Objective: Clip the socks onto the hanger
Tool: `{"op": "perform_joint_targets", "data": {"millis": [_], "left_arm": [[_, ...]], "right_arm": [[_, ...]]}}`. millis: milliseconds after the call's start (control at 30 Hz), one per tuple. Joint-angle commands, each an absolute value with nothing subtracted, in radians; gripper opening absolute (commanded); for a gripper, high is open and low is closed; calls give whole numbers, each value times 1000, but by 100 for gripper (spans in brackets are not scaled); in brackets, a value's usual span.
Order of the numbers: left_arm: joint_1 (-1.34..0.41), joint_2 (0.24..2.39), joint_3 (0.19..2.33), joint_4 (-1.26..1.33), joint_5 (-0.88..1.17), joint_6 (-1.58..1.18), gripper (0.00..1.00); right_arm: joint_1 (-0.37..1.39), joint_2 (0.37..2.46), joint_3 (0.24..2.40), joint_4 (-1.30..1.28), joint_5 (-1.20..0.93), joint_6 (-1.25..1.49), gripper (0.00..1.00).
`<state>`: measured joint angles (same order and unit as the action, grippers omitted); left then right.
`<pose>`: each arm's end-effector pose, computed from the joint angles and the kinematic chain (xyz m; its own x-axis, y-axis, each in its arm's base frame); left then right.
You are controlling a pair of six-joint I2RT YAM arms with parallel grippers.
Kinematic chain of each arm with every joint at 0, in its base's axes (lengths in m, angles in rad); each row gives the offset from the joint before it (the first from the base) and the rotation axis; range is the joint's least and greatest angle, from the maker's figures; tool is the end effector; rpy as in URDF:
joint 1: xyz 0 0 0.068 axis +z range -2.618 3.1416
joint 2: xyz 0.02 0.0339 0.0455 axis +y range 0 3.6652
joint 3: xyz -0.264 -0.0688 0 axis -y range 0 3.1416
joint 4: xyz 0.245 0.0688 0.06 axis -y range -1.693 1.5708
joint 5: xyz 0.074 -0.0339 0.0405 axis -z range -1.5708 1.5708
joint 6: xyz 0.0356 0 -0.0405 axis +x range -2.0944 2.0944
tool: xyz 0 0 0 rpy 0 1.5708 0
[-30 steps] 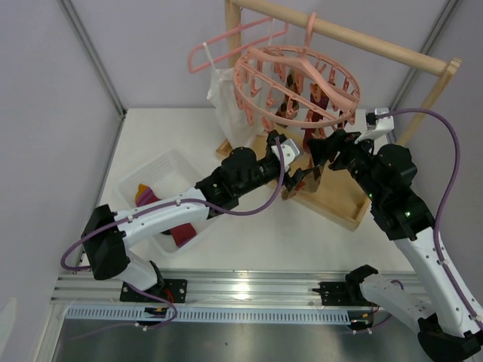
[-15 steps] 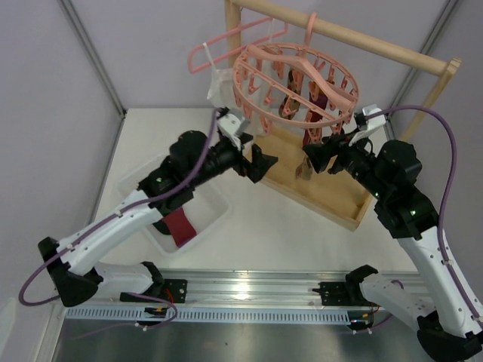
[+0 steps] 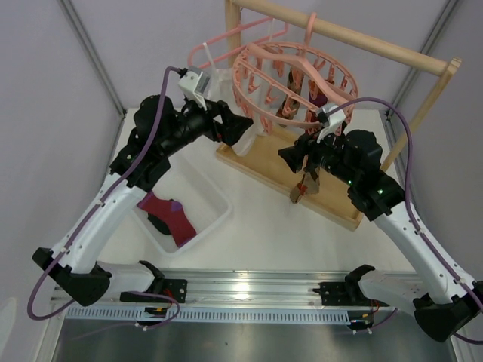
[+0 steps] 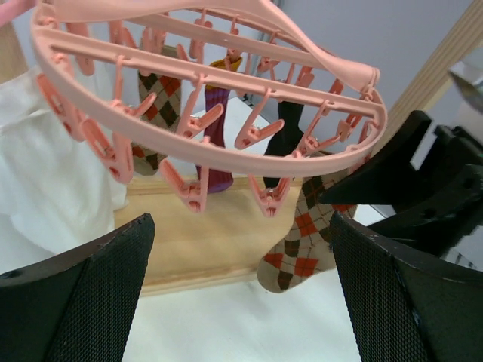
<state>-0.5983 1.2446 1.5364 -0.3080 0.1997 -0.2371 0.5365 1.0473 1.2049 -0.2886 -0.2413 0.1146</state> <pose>0.2122 -0.1532 0.4898 -0.1812 -0.1551 -0.9711 0.6928 0.6808 -0.2380 0.1918 0.1240 0.4257 -0.1916 0.0153 -0.9814 -0.6825 0.7165 0.1444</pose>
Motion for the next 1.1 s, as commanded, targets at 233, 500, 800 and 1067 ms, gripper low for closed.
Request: {"op": "perform_joint_targets", "data": {"millis": [233,500,800,1067], "left_arm": [[-591,1365,1641,-238,319,-285,99],[-591,1345,1614,-198,301,-314,100],[-592,1364,1618,-169,178,-324,100],[-591,1408,1661,-152,127,-344,100]], "right_arm": [[430,997,1121,-183,67,163,64],[304,966,1092,-186,129,279,64],[222,959,1097,-190,143,359,64],[207,962,1104,-198,124,347,64]]}}
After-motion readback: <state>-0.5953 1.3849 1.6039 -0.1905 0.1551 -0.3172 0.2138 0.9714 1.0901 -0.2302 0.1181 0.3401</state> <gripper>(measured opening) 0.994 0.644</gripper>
